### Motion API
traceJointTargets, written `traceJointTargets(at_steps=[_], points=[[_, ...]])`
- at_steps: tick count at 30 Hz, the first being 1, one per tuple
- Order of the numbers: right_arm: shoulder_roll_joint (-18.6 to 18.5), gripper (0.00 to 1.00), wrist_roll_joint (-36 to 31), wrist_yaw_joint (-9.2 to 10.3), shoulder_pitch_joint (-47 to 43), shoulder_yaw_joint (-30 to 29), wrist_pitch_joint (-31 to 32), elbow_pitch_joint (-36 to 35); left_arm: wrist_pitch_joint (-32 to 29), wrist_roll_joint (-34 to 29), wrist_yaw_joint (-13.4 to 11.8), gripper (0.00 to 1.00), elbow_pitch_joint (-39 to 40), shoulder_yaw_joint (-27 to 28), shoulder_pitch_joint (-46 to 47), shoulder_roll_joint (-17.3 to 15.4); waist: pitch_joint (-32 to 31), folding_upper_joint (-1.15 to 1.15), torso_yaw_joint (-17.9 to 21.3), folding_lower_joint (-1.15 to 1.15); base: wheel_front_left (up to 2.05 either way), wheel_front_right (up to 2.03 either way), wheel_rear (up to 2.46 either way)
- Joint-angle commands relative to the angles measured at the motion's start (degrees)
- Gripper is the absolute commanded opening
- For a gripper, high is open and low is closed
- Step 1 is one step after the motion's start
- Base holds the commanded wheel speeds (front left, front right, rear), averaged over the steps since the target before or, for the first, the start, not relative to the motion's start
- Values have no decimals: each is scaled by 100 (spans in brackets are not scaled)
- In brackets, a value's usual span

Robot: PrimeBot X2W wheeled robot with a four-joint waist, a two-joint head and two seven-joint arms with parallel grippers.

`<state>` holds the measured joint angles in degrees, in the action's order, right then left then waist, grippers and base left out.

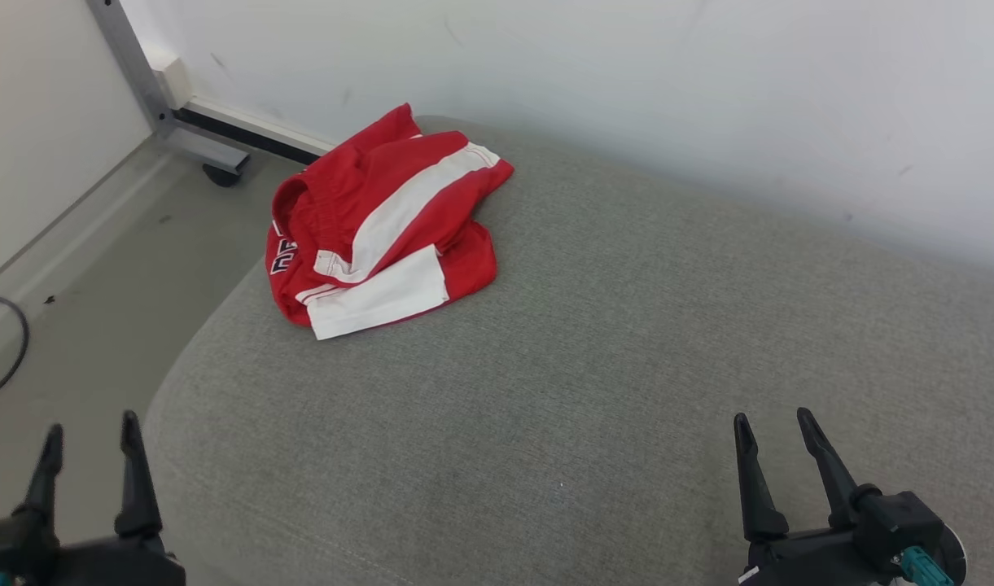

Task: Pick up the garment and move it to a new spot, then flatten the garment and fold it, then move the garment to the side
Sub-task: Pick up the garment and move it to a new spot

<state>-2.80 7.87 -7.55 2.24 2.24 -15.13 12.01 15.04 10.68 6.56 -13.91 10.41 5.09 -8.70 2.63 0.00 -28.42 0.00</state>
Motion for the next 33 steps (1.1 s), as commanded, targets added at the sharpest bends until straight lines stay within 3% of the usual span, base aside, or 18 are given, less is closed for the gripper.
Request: traceJointTargets(at_steps=[1, 8, 20, 29, 33], points=[[-15, 100, -73, 12, 81, -2, -4, -24, 22, 145, 28, 100, -62, 113, 282, -97, 165, 0, 310, 0, 0, 0, 0], [-16, 100, -264, 12, 303, -141, 15, -162, 22, 476, 72, 100, -333, 296, 1108, -549, 537, 0, 974, 0, 0, 0, 0], [-13, 100, -363, 12, 472, -444, 8, -743, -237, 1537, 88, 100, -872, 357, 2495, -2015, 1743, 0, 2332, 0, 0, 0, 0], [-12, 100, -408, 12, 617, -478, -2, -1108, -747, 2356, 89, 100, -1867, -53, 3346, -2791, 2242, 0, 2816, 0, 0, 0, 0], [-11, 100, -448, 12, 644, -500, 0, -1190, -1075, 2657, 88, 100, -2425, -435, 3589, -2900, 2338, 0, 2849, 0, 0, 0, 0]])
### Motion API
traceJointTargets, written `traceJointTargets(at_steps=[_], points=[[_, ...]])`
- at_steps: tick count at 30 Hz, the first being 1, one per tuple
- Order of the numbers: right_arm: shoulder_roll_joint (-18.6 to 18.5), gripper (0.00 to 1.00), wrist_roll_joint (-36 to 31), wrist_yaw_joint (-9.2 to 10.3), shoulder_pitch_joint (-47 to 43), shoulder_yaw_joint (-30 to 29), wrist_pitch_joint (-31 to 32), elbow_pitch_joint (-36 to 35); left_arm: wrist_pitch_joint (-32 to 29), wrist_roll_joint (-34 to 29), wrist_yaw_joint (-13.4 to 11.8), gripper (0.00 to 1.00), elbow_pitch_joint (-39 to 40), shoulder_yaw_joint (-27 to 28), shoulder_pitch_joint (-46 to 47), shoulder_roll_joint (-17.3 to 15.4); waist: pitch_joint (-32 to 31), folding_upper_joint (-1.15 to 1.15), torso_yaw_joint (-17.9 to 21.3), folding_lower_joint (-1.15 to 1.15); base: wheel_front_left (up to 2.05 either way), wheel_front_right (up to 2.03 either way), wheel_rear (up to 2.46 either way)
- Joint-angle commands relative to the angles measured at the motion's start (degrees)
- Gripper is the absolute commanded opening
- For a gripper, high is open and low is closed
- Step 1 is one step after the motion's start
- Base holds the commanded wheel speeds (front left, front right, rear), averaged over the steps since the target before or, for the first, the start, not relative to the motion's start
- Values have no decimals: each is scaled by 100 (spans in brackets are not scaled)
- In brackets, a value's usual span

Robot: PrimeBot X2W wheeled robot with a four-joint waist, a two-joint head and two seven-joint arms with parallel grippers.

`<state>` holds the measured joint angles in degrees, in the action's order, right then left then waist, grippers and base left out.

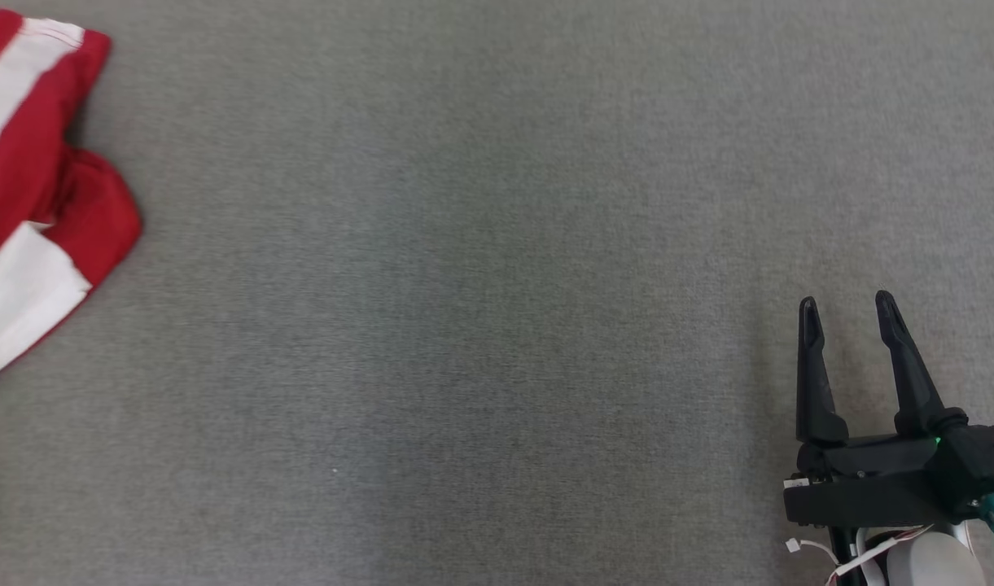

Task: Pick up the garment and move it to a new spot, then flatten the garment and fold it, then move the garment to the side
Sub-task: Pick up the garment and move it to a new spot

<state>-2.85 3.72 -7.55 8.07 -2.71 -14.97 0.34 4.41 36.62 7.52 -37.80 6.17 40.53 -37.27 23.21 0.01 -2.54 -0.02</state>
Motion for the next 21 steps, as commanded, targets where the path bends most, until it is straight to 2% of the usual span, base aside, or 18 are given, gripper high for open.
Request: traceJointTargets(at_steps=[1, 12, 18, 19, 20, 21], points=[[-6, 100, -41, 12, 72, -5, -13, -40, -89, 115, -7, 100, -148, -102, 127, -59, 300, -1, 264, 2, 0, 0, 0], [-7, 100, -145, 12, 131, 14, 75, -174, -1069, 679, -9, 100, -1590, -837, 550, 38, 421, -1, 299, 2, 0, 0, 0], [-7, 100, -194, 12, 127, 34, 144, -238, -1283, 899, -8, 100, -1831, -1060, 659, 99, 397, -1, 309, 2, 0, 0, 0], [-7, 100, -199, 12, 116, 26, 155, -247, -1253, 899, -8, 45, -1856, -1116, 662, 91, 385, -1, 304, 2, 0, 0, 0], [-7, 100, -200, 12, 104, 17, 170, -257, -1180, 890, -8, 0, -1858, -1167, 686, 78, 377, -1, 295, 2, 0, 0, 0], [-7, 100, -208, 12, 88, -1, 167, -256, -1103, 887, -8, 0, -1857, -1212, 705, 82, 354, -1, 278, 2, 0, 0, 0]])
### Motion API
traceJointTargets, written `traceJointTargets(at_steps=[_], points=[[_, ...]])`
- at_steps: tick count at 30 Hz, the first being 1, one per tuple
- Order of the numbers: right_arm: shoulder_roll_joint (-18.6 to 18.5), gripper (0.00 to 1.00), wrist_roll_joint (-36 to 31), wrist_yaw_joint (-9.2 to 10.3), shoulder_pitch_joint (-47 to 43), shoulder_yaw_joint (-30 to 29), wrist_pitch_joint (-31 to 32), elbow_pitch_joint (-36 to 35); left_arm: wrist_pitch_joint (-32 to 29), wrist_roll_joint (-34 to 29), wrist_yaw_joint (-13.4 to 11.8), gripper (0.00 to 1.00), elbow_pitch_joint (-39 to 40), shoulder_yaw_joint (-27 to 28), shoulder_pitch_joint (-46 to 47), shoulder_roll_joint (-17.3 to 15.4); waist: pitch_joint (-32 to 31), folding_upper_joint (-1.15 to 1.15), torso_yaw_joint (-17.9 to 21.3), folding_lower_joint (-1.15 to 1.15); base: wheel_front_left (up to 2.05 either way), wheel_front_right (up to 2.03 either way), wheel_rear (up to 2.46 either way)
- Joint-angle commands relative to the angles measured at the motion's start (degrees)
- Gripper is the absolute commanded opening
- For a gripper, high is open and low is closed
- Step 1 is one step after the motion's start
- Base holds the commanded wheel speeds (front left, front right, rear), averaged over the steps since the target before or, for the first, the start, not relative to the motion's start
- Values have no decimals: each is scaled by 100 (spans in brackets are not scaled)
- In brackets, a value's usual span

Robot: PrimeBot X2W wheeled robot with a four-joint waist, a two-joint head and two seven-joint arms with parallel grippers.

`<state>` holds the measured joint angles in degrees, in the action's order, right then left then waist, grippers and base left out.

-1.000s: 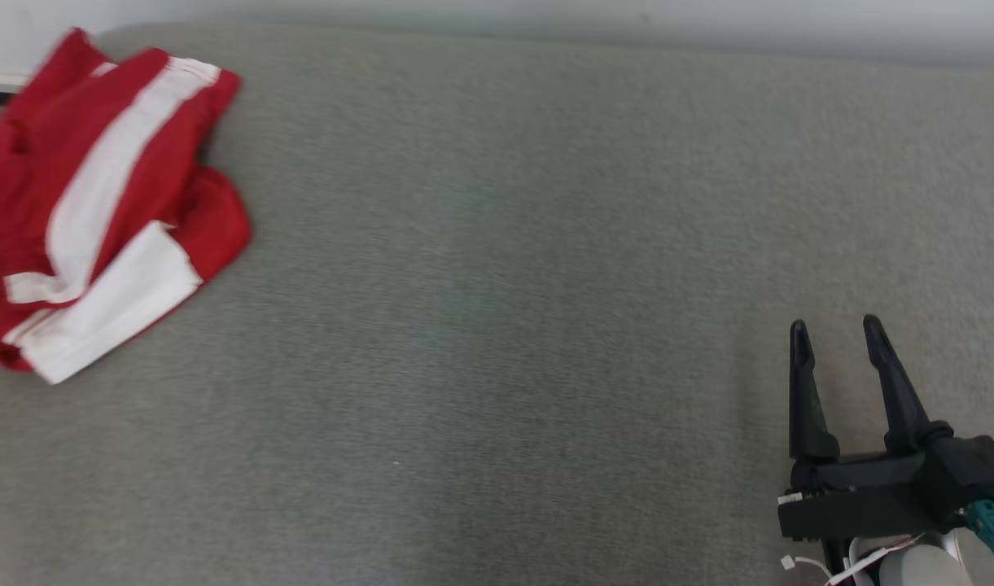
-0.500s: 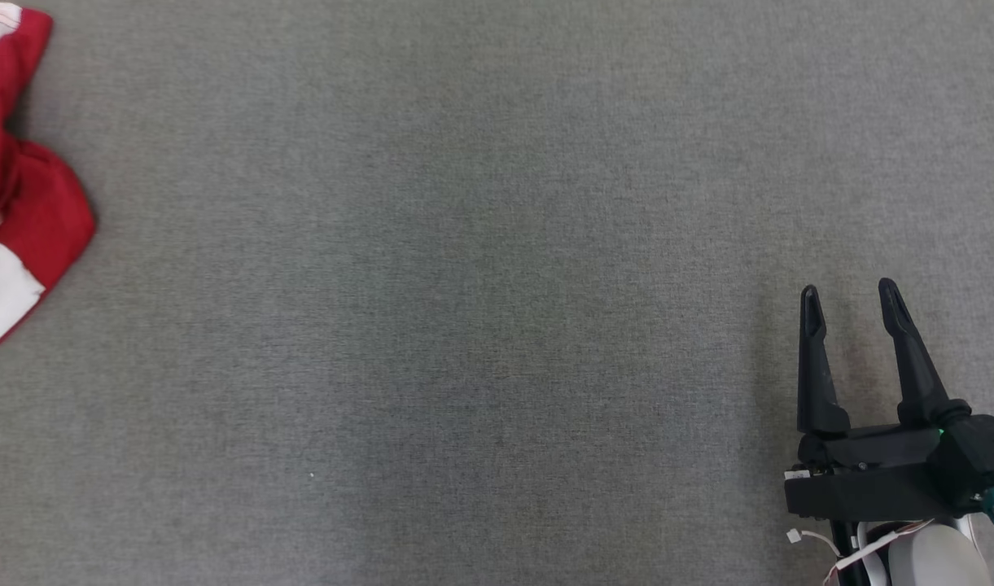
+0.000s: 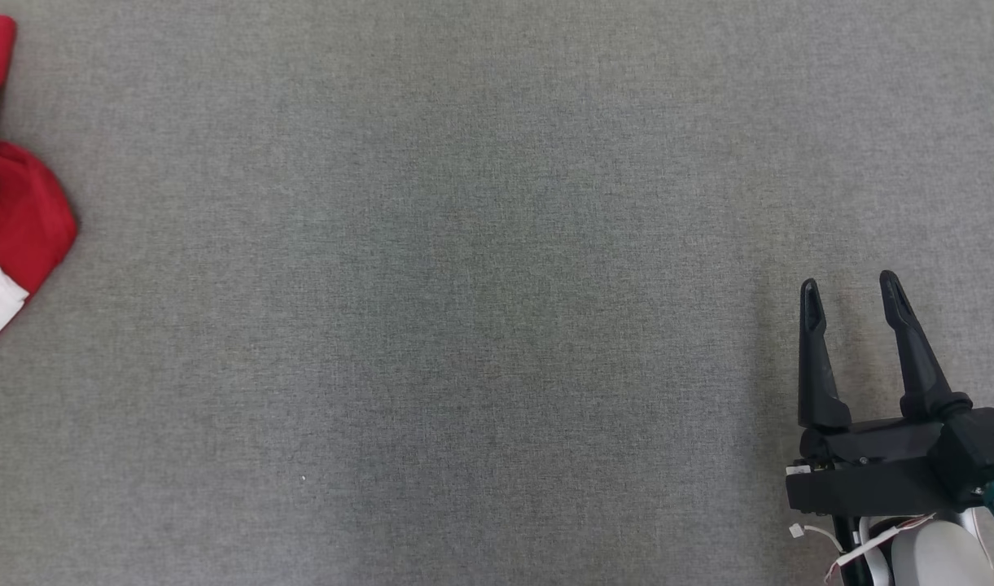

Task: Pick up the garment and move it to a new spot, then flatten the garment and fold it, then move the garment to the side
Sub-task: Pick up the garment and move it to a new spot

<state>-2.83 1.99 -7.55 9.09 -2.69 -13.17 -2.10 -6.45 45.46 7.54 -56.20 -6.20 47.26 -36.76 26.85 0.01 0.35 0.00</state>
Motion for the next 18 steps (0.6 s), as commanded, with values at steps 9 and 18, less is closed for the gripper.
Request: traceJointTargets(at_steps=[9, 18], points=[[-9, 100, 29, 12, -110, -28, -26, 95, 1380, -339, -10, 0, 289, -219, 514, -214, -428, -1, -234, 0, 0, 0, 0], [-10, 100, 359, 12, -168, 91, -150, 501, 1837, -654, -10, 0, 1209, -576, 1298, -385, -978, -1, -170, 0, 0, 0, 0]])
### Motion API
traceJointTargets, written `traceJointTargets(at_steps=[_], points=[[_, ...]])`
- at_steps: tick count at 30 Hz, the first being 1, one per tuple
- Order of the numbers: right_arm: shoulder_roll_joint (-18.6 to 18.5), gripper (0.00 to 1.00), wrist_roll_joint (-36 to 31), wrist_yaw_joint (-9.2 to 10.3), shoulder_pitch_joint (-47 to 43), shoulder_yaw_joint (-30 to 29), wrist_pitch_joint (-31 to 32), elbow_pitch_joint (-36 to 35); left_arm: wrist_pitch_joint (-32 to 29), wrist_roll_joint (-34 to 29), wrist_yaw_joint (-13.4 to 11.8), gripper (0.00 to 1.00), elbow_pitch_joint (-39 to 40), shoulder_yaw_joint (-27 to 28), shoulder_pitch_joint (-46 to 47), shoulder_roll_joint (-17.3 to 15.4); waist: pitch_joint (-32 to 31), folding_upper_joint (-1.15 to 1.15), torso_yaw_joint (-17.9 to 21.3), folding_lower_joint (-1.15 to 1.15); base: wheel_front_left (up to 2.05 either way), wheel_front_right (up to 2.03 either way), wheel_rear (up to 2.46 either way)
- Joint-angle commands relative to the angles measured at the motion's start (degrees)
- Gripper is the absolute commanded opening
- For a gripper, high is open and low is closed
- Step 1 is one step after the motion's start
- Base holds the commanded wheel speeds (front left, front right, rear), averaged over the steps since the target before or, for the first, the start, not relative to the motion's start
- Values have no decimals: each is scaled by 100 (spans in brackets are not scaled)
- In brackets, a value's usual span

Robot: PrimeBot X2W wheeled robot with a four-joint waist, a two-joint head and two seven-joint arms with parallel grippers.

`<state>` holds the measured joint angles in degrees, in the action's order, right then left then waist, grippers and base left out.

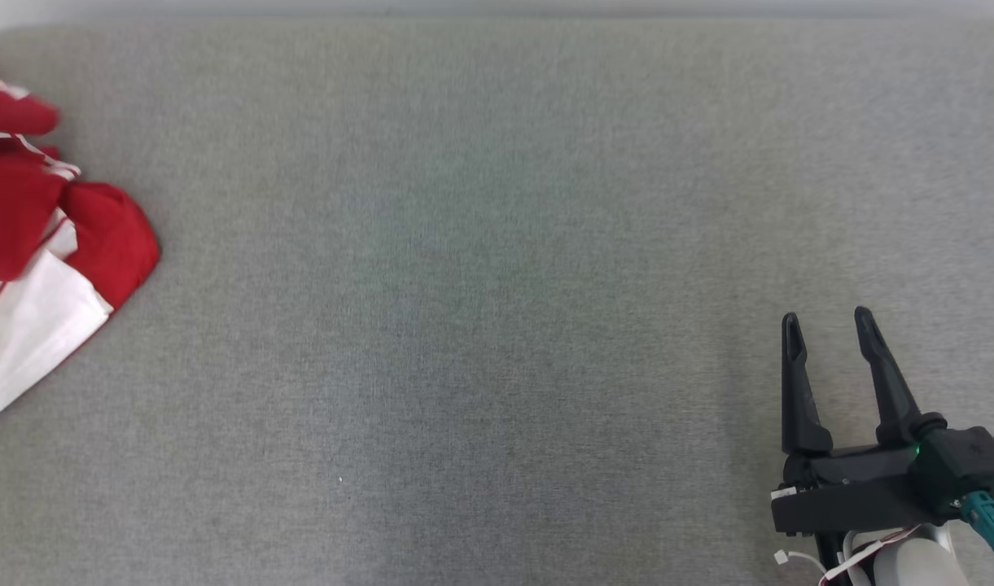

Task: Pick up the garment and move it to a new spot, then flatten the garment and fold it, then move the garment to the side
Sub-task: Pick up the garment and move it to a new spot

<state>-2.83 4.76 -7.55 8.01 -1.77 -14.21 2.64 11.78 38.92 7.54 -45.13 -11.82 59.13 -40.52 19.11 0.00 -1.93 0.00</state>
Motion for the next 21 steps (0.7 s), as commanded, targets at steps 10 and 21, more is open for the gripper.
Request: traceJointTargets(at_steps=[10, 21], points=[[-9, 100, 503, 12, -156, 179, -103, 322, -590, -44, -114, 0, 1590, -469, 829, 432, -622, 0, 835, 0, 0, 0, 0], [-9, 100, 779, 12, -424, 207, -95, 335, -1042, 90, -397, 0, 2525, -1000, 939, 1442, -949, 0, 1799, 0, 0, 0, 0]])
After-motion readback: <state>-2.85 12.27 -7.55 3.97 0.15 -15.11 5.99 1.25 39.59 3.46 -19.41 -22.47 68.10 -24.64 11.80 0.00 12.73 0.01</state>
